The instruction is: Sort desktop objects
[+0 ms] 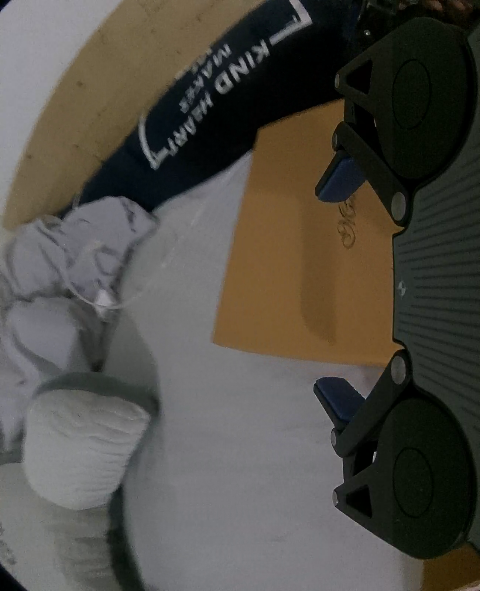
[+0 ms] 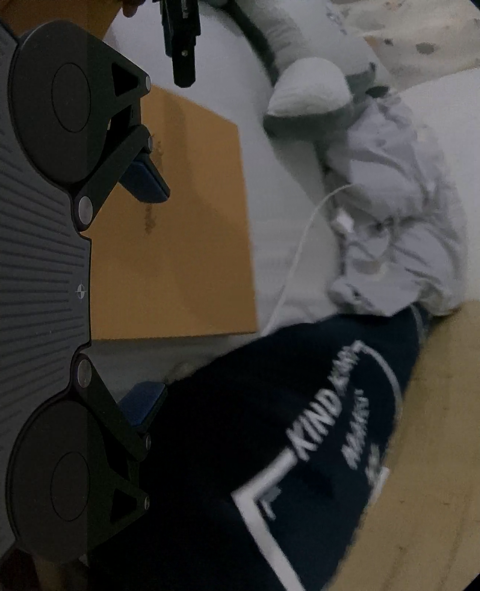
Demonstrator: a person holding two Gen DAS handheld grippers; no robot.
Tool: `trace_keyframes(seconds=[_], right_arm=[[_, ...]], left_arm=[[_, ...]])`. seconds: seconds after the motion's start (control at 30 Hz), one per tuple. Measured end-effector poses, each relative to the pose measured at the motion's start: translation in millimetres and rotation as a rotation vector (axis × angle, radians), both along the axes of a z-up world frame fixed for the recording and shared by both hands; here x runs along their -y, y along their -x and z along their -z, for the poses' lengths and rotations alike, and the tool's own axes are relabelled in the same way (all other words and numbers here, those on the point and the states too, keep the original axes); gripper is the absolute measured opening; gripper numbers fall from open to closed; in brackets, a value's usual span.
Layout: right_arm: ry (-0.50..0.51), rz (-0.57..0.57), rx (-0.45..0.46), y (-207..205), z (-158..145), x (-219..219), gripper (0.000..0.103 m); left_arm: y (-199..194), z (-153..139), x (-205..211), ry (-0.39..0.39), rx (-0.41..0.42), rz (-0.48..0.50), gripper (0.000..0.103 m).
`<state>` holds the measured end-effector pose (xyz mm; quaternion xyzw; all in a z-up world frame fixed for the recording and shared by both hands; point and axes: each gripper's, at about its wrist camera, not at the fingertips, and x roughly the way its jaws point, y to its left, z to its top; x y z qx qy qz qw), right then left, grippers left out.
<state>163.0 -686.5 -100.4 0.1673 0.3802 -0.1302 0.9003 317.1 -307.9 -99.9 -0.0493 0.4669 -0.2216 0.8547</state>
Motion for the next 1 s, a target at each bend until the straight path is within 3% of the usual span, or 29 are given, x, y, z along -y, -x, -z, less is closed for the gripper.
trace_keyframes(seconds=[0.13,0.37,0.73,1.0], right_arm=[[-0.047,-0.004,-0.027,-12,29,6,0.103],[-0.096,-0.008,-0.055,-26,64,9,0.103],[-0.156,-0.001,-0.003,-28,84,7,0.103],[-0.155,0.009,-0.010,-31,84,8,0.103]], left_arm=[[-12,23,4,-0.012,-0.066,0.006,0.103],[-24,47,0,0.032,-0.130,0.019,0.103],[-29,65,-8,0.115,-0.141,0.015,0.103],[-27,63,0,0.090,-0.121,-0.002,0.103]])
